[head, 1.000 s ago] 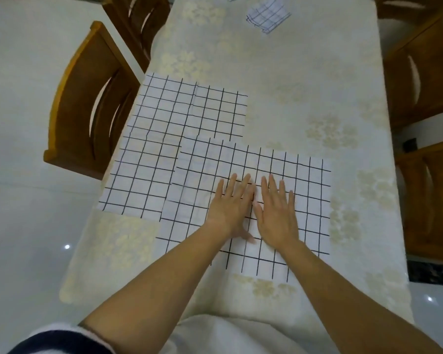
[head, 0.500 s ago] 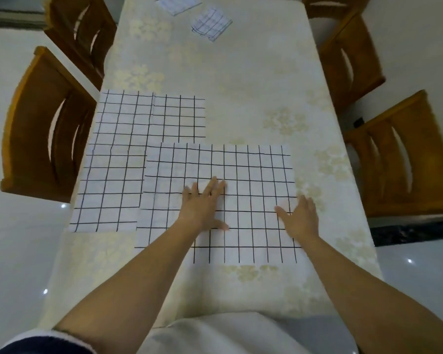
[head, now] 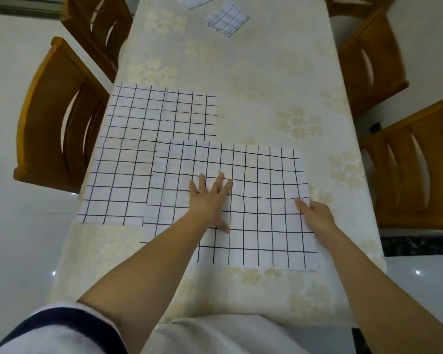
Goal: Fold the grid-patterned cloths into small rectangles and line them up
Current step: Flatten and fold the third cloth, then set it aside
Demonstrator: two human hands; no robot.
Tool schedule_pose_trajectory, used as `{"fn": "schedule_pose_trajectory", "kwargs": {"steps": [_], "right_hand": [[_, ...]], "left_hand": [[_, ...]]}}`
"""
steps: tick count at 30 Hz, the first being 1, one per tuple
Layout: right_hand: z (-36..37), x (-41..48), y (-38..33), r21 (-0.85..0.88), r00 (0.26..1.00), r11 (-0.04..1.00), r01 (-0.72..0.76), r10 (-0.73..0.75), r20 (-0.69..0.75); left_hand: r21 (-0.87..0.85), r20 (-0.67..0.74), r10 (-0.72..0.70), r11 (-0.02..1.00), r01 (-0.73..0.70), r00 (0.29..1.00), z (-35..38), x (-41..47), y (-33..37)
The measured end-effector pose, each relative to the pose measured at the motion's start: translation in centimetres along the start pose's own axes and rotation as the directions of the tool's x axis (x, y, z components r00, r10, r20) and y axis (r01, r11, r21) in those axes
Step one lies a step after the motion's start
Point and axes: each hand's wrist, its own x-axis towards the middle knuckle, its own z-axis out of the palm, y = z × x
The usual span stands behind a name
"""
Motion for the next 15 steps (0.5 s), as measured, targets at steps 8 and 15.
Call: {"fn": "schedule_pose_trajectory", "kwargs": {"steps": [8, 15], "right_hand": [[-1.0, -4.0, -1.4, -0.173, 0.975, 0.965, 0.196, -0.21, -0.067], [-4.2, -8.5, -5.8, -0.164, 0.917, 0.913, 0.374, -0.39, -0.077]], "left_hand": [[0.073, -0.02, 0.009, 0.997, -0.007, 1.0, -1.2, 0.9, 0.6], [0.15, 0.012, 0.04, 0.988, -0.042, 0.999, -1.4, 0.9, 4.6]]}}
